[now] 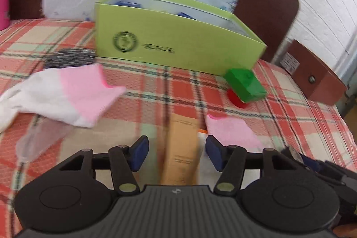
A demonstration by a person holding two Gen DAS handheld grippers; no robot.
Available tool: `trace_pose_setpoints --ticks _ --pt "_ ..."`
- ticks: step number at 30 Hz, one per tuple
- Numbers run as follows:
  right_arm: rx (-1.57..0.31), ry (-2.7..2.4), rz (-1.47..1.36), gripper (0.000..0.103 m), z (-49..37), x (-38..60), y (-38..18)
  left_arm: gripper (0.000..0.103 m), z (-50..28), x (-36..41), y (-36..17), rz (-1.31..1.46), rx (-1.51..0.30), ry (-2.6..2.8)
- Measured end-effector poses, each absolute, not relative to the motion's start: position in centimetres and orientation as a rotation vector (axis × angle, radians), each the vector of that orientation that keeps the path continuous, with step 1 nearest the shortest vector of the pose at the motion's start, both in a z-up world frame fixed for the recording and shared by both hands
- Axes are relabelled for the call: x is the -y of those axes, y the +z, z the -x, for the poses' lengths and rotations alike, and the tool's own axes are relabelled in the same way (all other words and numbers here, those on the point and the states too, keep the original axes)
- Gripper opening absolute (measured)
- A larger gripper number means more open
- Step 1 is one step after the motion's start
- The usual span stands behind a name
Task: Organize objects
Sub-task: 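Grasp the tan cosmetic box with the left tool while the right tool grasps the black tape roll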
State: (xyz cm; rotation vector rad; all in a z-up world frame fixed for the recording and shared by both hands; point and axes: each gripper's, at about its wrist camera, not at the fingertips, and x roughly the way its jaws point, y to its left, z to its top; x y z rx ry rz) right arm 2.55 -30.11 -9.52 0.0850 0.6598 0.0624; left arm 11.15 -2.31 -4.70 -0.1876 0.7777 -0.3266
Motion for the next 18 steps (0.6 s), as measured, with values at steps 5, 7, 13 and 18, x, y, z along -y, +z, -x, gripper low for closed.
trace_pose_setpoints --ticks 5,7,13,18 --pt "-0.662 0.065 -0.086 0.034 -2.7 30.2 -9.5 0.057 -11.1 -0.6 -5.1 0.158 -0.777 -0.227" --pt "-0.663 0.065 -0.091 0.034 -2.8 30.3 -9.5 0.057 -11.0 -0.7 -5.0 0.152 -0.782 -0.232" --pt "-0.669 0.067 -0.076 0.047 -2.4 30.0 -9.2 0.063 -10.6 0.7 -5.3 0.088 -0.765 -0.265" --pt "-0.674 0.055 -0.084 0.047 -2.4 30.4 -9.1 0.063 -11.1 -1.2 -5.2 0.167 -0.775 -0.230"
